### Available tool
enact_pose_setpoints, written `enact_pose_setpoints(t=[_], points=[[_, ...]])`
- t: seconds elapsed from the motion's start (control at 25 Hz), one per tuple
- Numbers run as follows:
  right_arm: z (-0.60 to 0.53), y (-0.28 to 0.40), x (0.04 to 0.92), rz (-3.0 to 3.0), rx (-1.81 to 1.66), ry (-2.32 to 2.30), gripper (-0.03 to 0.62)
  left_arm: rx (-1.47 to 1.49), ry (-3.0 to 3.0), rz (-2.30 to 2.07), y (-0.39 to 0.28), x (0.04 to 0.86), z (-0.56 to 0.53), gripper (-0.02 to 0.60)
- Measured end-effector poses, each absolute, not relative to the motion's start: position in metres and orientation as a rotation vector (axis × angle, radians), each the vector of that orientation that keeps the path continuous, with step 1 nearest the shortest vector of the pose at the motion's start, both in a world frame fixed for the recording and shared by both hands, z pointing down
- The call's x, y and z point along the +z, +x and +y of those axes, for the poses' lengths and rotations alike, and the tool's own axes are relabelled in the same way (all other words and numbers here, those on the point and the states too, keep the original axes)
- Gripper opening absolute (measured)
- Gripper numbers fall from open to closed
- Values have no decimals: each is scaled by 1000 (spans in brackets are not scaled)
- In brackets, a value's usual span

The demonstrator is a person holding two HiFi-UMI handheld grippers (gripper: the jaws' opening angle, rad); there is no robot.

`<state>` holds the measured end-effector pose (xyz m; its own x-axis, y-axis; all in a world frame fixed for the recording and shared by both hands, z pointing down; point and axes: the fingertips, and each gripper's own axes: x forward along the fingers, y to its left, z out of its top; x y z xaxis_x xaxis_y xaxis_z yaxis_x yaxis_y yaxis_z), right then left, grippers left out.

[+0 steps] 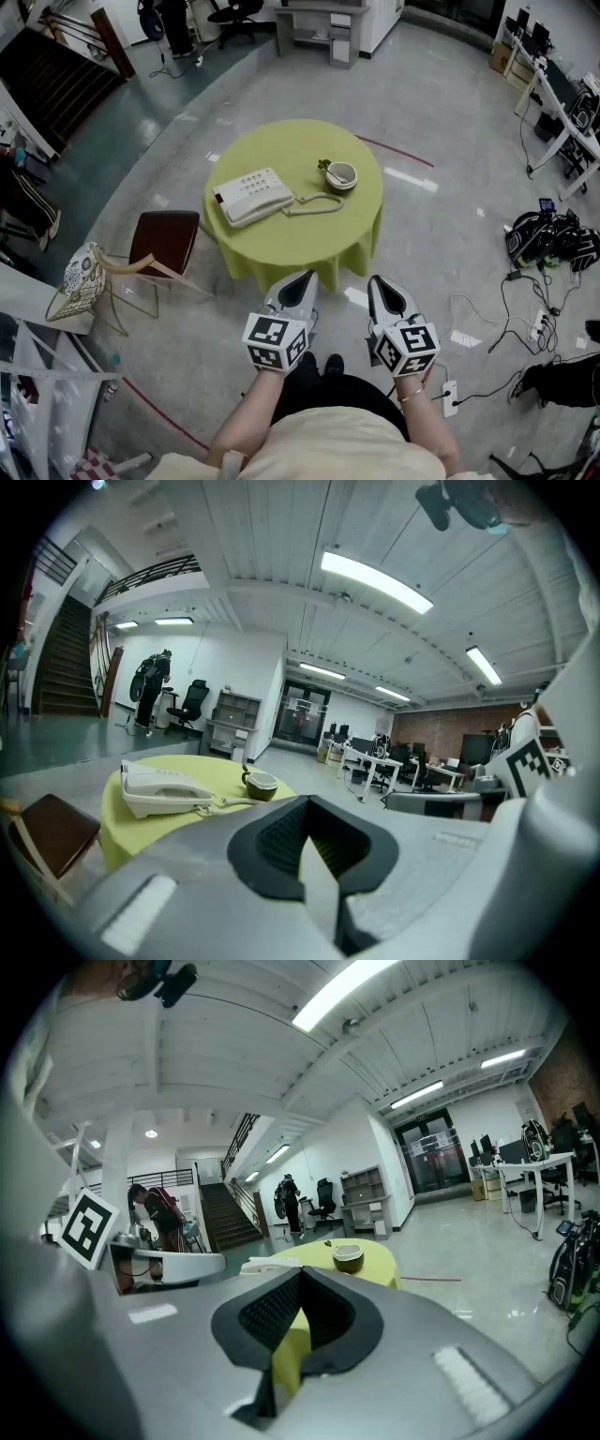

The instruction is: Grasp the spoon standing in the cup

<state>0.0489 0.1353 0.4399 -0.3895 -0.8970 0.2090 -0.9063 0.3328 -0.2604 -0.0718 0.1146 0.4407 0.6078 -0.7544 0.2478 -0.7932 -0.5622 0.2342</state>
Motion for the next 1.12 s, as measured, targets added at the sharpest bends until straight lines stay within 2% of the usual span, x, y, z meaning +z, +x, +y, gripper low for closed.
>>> enact_pose_setpoints(t=[0.76, 1.12], points=[[144, 80, 451, -2555, 588, 1747, -2, 231, 2496, -1365, -71, 442, 111, 2], [99, 82, 459, -2535, 606, 1772, -2, 251, 2487, -1342, -74, 456, 58, 2]])
